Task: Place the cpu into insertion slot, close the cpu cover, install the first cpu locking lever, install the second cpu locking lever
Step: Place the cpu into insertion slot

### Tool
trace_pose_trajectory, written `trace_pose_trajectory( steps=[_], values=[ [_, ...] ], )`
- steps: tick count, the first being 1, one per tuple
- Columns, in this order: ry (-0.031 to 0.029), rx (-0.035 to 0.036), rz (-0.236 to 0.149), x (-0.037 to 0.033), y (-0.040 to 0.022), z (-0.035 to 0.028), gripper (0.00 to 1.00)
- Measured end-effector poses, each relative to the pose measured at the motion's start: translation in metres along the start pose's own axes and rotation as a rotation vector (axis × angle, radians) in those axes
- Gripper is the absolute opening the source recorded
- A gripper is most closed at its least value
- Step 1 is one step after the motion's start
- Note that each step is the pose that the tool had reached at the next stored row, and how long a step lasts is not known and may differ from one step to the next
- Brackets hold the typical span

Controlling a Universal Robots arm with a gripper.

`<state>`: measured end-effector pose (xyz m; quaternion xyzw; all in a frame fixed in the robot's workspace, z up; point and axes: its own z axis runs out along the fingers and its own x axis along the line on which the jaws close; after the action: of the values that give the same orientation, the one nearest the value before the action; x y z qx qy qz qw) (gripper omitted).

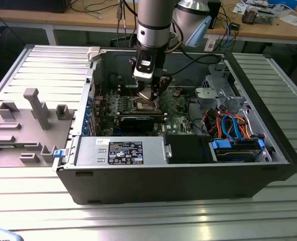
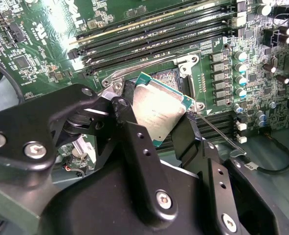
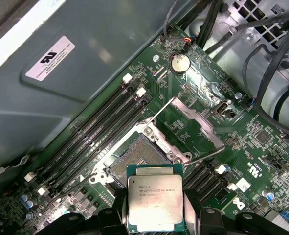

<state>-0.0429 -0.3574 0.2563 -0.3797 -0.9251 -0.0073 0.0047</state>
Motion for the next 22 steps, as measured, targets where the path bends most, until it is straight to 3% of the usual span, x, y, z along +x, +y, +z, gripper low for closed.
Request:
trace_pose_trajectory(
  steps=[22],
  values=[
    [-0.0012, 0.0008, 0.018, 0.0000, 0.0000, 0.0021, 0.55]
  ],
)
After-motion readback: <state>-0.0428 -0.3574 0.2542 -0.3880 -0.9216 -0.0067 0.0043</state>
